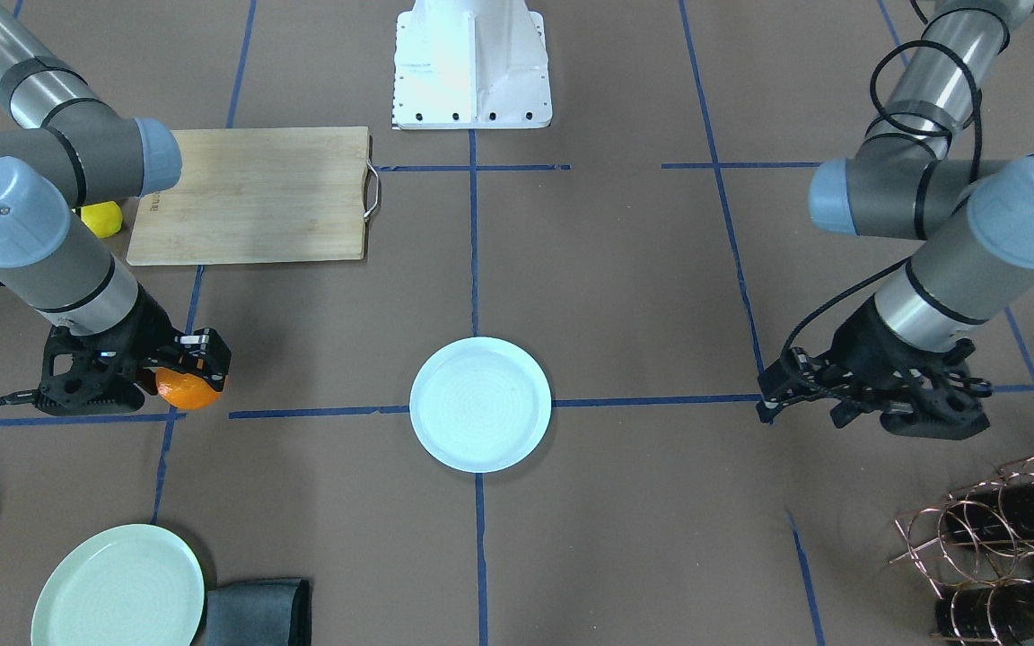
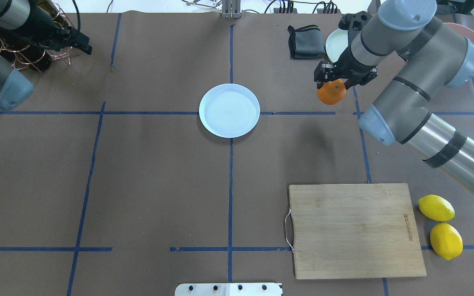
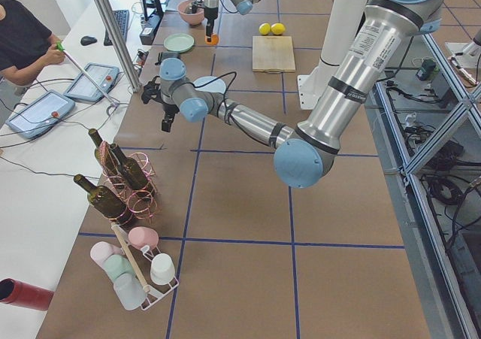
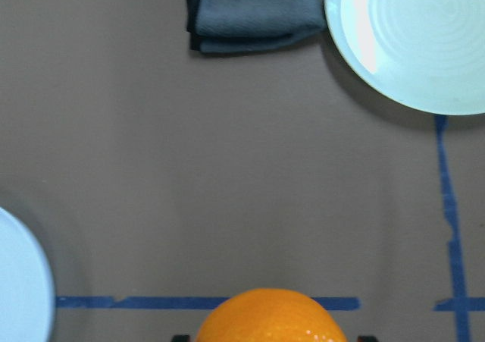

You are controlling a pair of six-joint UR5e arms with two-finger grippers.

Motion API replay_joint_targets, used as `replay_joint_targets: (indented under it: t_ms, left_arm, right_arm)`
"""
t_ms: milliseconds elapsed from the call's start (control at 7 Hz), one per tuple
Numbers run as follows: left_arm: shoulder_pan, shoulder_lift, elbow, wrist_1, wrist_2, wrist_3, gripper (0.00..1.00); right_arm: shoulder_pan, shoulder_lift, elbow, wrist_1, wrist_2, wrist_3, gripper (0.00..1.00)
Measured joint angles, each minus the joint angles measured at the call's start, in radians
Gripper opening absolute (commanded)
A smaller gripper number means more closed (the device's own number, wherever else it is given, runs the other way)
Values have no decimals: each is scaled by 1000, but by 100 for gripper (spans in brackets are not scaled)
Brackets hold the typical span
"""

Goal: Pick orange to plate
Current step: 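Carry the orange with the right gripper over the light blue plate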

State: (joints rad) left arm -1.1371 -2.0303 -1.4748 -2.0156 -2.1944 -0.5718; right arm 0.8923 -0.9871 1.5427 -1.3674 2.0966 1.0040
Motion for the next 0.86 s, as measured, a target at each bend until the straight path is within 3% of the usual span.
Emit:
replay_joint_targets:
  t_ms: [286,714,857]
  left_arm:
    - [-76,55,-19,13,0,152,100]
    - [-116,83,-34,18,5,185,100]
    - [-119,89,-37,17,8,187,100]
  right_arm:
    - [-71,145,-118,2,-49,57,0]
    - [-192,382,-363,5,-179,106,0]
    - [-222,419,-402,5,-204,111,28]
